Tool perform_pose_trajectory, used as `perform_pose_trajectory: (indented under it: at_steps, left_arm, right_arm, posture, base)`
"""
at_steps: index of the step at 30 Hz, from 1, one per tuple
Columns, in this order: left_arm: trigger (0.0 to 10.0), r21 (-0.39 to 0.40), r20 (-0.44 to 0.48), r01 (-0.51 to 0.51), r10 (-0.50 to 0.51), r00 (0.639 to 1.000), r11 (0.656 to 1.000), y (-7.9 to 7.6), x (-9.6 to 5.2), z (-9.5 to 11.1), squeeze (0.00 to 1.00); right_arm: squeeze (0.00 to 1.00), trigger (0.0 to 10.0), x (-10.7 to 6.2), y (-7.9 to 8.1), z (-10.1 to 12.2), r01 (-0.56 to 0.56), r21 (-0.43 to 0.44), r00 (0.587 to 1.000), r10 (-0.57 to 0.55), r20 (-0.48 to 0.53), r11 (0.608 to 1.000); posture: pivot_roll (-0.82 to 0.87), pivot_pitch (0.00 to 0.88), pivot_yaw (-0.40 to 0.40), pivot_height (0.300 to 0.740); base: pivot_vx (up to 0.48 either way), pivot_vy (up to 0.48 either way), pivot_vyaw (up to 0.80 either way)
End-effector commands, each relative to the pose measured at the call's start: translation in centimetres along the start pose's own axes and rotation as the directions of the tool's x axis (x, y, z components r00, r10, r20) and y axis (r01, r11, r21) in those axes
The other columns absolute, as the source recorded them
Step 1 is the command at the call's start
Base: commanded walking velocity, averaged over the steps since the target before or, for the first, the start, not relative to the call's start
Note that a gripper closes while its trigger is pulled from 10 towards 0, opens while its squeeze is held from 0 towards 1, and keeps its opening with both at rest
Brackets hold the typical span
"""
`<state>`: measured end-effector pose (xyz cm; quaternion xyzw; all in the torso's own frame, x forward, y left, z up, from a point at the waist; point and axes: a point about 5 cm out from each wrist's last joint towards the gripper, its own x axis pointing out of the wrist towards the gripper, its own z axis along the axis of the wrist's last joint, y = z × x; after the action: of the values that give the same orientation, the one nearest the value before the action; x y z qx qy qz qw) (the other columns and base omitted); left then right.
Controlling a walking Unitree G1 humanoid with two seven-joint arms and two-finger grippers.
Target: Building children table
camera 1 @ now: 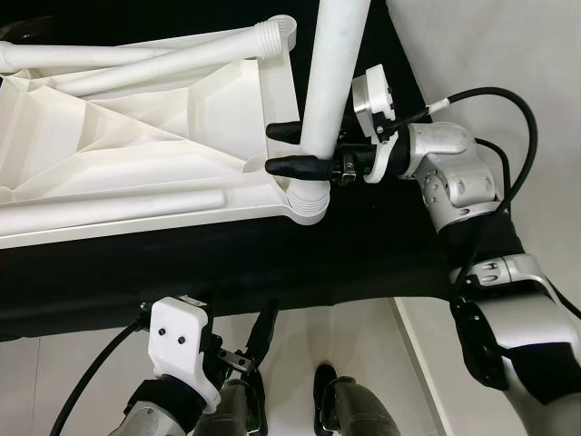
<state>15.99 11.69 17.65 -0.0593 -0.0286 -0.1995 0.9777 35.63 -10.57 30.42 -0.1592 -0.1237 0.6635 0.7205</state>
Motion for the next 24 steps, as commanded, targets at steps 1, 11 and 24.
perform_pose_trajectory:
  at_steps: [1,11,24]
  left_arm:
    - [10.0,-0.010,-0.031,-0.005,0.005,1.000,1.000,0.1,-0.2,-0.6,0.00]
    - [10.0,-0.011,-0.029,-0.006,0.006,1.000,1.000,0.1,-0.1,-0.6,0.00]
    - [10.0,-0.015,-0.029,-0.006,0.006,1.000,1.000,0.2,-0.1,-0.6,0.00]
  right_arm:
    - [0.00,10.0,-0.9,2.3,-6.5,-0.019,0.166,0.962,0.063,-0.266,0.986]
    - [0.00,10.0,-1.3,3.1,-6.9,-0.096,0.120,0.937,0.131,-0.324,0.988]
    - [0.00,10.0,-2.0,2.8,-6.1,-0.162,0.138,0.938,0.196,-0.287,0.977]
  posture:
    - [-0.01,0.424,0.039,0.740]
    - [-0.02,0.425,0.038,0.740]
    - [-0.02,0.425,0.039,0.740]
  base:
    - [0.000,0.000,0.00]
    - [0.000,0.000,0.00]
    - [0.000,0.000,0.00]
